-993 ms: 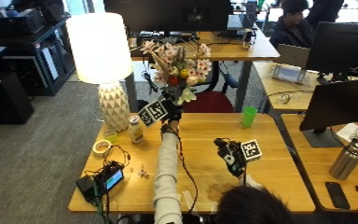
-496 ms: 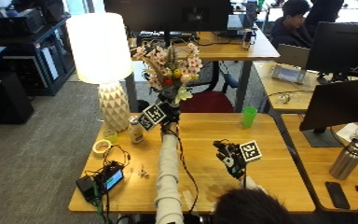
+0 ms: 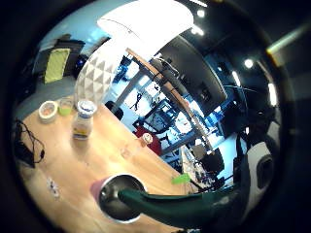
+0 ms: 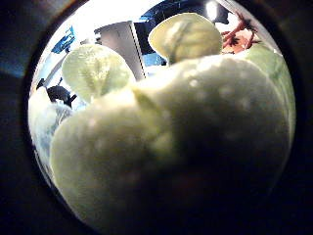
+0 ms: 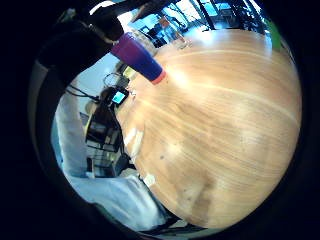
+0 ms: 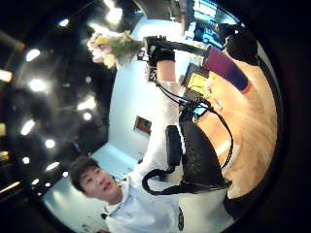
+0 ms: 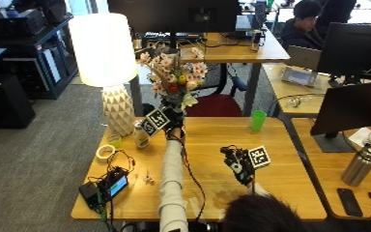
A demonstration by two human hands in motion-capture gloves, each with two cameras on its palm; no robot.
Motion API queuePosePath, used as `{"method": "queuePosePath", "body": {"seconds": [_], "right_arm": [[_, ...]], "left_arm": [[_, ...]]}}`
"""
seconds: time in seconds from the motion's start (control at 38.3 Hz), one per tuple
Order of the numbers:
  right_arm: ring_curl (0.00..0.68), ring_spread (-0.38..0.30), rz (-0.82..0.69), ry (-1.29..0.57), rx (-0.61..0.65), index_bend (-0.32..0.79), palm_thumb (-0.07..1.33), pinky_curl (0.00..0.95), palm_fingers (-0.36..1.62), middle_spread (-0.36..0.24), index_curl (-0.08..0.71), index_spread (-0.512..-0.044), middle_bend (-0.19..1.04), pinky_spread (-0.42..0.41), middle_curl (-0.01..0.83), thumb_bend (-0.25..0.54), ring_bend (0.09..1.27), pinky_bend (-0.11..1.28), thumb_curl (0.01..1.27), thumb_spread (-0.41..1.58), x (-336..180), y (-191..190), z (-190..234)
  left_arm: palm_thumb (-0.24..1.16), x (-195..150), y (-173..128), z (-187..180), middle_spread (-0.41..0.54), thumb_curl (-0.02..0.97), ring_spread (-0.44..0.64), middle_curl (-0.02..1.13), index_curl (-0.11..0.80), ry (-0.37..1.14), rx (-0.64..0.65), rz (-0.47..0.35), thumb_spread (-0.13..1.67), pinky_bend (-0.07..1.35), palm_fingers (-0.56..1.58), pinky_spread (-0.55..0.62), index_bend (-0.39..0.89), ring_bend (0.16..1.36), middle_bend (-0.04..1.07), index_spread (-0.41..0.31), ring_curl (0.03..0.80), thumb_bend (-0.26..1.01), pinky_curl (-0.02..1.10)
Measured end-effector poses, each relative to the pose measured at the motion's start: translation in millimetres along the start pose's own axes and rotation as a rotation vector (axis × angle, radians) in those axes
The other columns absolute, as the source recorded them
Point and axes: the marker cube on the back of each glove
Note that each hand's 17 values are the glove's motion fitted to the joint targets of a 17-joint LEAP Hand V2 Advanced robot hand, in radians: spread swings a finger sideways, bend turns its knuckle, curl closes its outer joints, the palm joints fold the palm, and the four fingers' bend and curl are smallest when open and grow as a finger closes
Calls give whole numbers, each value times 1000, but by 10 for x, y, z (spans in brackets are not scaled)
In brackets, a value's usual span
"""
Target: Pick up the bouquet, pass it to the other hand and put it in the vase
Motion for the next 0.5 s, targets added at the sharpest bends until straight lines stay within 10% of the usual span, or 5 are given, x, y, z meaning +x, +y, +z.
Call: {"method": "queuePosePath", "body": {"seconds": [0.16,0.26,0.31,0.42,0.5], "right_arm": [[335,-50,-146,174,17,141,596,322,788,-97,308,-267,244,264,408,-17,269,246,394,1133,19,-81,-44],[333,-51,-27,-114,-15,142,625,317,813,-92,309,-263,272,259,417,-9,257,212,398,1141,-715,27,227],[334,-54,47,-155,-28,147,646,319,815,-88,312,-260,272,258,418,-3,249,205,402,1146,-734,55,278],[333,-54,125,-125,-46,147,681,322,812,-85,315,-258,274,258,420,-2,229,194,408,1148,-529,89,275],[336,-54,105,-116,-57,142,702,325,807,-83,317,-258,267,258,420,-4,221,194,414,1147,-418,126,260]], "left_arm": [[824,-395,200,50,-353,814,-392,545,589,-17,-220,-83,250,596,1376,-434,491,759,755,-379,472,-39,415],[437,-642,681,-295,-168,666,-169,568,499,-14,-593,-86,578,551,-94,-91,33,695,513,-150,542,-171,481],[391,-871,863,-433,-68,629,-41,541,453,-53,-666,-77,643,563,-261,35,20,683,411,-83,527,-125,481],[393,-1100,1197,-801,43,579,117,405,359,-203,-774,-263,748,498,-169,199,13,629,277,7,396,-49,374],[393,-999,1289,-920,100,547,197,360,310,-151,-795,-148,800,487,-141,283,12,625,247,50,359,-40,342]]}}
